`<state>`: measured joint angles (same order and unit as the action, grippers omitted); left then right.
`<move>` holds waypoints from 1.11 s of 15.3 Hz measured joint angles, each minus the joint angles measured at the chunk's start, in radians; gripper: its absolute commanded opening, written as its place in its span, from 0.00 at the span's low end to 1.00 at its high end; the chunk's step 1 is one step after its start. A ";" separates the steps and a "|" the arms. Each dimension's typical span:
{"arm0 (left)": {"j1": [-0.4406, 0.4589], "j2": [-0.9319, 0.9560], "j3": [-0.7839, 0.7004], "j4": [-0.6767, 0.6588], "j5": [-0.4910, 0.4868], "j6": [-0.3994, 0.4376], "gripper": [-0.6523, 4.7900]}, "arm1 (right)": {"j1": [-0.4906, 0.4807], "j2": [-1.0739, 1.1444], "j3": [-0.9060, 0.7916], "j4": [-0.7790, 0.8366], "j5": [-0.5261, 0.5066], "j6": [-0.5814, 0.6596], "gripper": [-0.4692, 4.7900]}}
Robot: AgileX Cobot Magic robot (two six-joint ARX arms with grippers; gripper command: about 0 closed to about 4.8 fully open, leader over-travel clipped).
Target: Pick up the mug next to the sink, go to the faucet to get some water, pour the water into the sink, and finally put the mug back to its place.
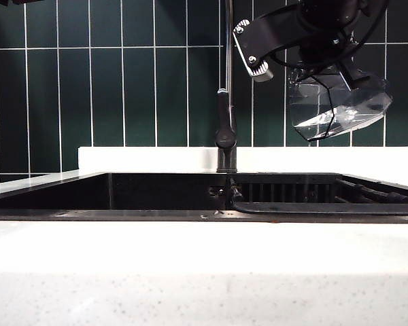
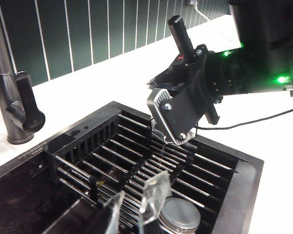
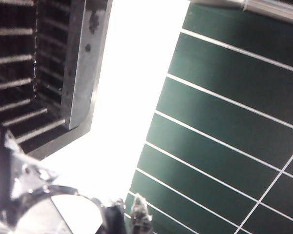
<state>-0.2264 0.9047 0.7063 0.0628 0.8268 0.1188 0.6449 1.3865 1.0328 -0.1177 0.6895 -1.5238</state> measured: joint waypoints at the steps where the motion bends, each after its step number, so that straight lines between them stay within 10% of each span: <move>1: 0.000 0.000 0.000 0.000 0.000 0.000 0.24 | 0.000 0.000 0.000 0.000 0.003 0.005 0.09; 17: 0.000 0.000 0.000 0.000 0.000 0.008 0.24 | -0.084 -0.083 0.000 0.046 -0.276 1.079 0.09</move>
<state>-0.2260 0.9047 0.7063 0.0628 0.8268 0.1265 0.5613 1.3037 1.0325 -0.0719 0.4133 -0.4450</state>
